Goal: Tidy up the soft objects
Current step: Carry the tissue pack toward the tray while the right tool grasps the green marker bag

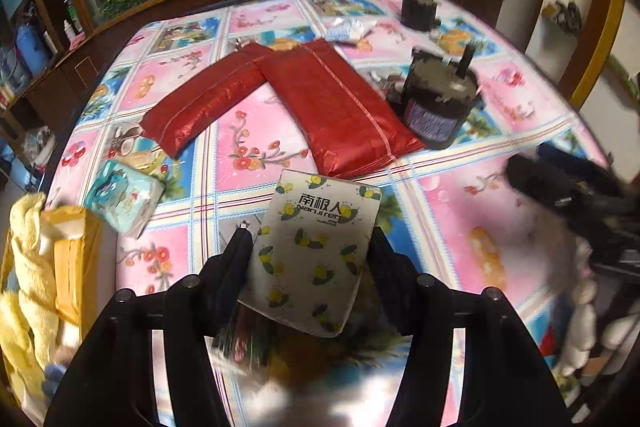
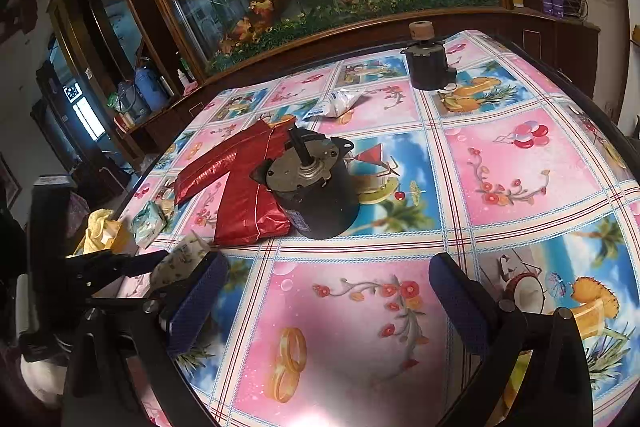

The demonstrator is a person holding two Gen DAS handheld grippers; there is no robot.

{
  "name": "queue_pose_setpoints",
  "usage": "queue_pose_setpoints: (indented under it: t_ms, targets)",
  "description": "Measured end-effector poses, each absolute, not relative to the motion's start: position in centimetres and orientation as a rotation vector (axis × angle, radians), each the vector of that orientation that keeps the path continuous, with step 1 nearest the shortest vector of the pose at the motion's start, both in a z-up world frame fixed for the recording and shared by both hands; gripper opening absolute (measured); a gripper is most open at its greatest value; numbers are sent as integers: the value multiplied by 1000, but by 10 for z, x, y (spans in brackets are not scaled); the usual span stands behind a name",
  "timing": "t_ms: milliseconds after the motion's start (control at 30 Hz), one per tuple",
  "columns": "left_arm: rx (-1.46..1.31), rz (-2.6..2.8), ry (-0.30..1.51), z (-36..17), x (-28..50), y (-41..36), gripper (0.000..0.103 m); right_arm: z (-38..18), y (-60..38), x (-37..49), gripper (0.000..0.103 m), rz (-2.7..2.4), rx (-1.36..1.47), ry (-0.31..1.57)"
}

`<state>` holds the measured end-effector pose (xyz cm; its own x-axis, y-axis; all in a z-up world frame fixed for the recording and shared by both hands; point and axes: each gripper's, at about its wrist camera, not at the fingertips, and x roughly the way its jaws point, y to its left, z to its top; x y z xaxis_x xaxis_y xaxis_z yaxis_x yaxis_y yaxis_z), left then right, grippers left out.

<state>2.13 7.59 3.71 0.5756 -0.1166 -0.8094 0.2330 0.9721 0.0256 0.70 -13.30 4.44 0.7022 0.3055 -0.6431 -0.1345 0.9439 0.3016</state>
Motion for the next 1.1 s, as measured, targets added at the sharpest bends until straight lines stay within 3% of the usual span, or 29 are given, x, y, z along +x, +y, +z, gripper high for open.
queue_pose_setpoints:
  t_ms: [433,600,733,1100]
  targets:
    - [-124,-21,759,106,-71,181,57,39,-72,1,101,532,169,896]
    - [-148,58,728,108,-89,210,57,46,-14,0,91,683,93,955]
    - [-148,119,723,104,-97,228,58,36,24,8,70,694,61,1037]
    - [-223,173,706,95,-111,267,58,21,91,8,68,529,-117,1073]
